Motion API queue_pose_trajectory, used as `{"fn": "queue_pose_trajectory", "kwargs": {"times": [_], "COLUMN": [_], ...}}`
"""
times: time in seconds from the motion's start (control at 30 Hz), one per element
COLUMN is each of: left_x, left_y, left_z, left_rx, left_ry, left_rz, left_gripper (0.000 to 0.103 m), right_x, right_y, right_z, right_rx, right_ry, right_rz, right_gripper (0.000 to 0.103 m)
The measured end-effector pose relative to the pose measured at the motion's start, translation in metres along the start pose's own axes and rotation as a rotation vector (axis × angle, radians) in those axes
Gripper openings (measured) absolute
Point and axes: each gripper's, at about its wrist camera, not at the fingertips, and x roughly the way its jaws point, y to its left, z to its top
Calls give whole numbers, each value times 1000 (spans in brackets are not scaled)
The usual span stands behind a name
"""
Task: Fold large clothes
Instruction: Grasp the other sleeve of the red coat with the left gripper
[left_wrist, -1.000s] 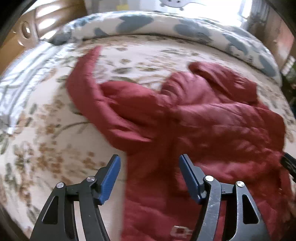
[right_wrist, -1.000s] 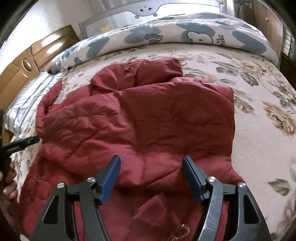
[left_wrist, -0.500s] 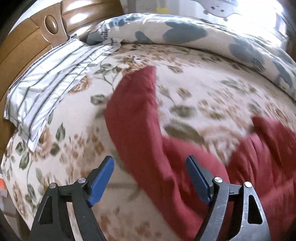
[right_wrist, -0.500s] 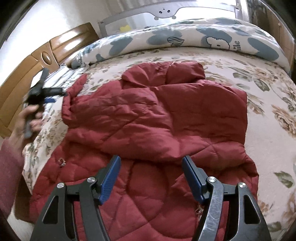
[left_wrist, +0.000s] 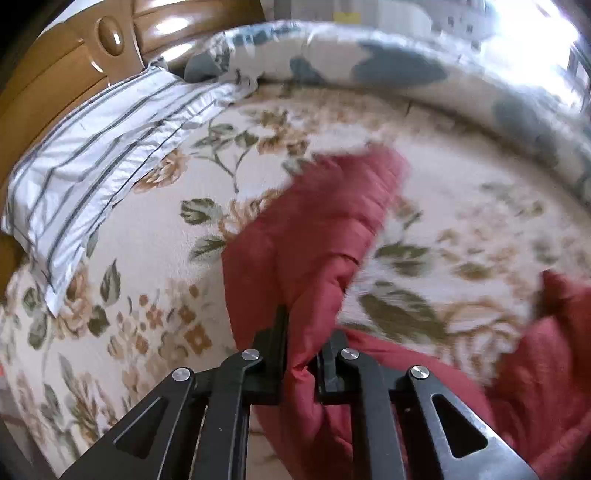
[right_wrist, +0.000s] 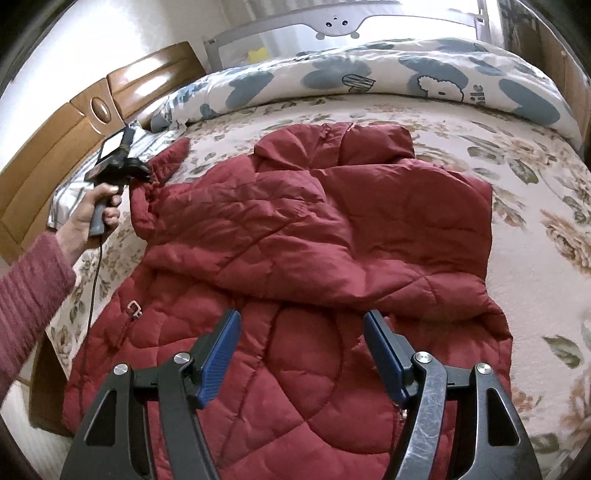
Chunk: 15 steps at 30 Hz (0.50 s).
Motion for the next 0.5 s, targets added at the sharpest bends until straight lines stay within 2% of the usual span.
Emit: {"fn": "queue_pose_trajectory", "kwargs": {"times": [0.1, 0.33, 0.5], "left_x": [-35, -134, -184], "left_y": [4, 4, -20], "left_z": [-18, -74, -122], "left_rx": [-6, -25, 43], "left_ry": [-46, -162, -201], "left_rz": [-64, -299, -416], "left_gripper": [9, 9, 9], "right_x": [-1, -9, -15], "right_y": [-1, -4, -9], "right_z": [-1, -6, -11], "right_rx": [13, 33, 42], "right_ry": [-4, -7, -20], "right_rz": [4, 6, -29], "right_gripper": [70, 70, 70]}}
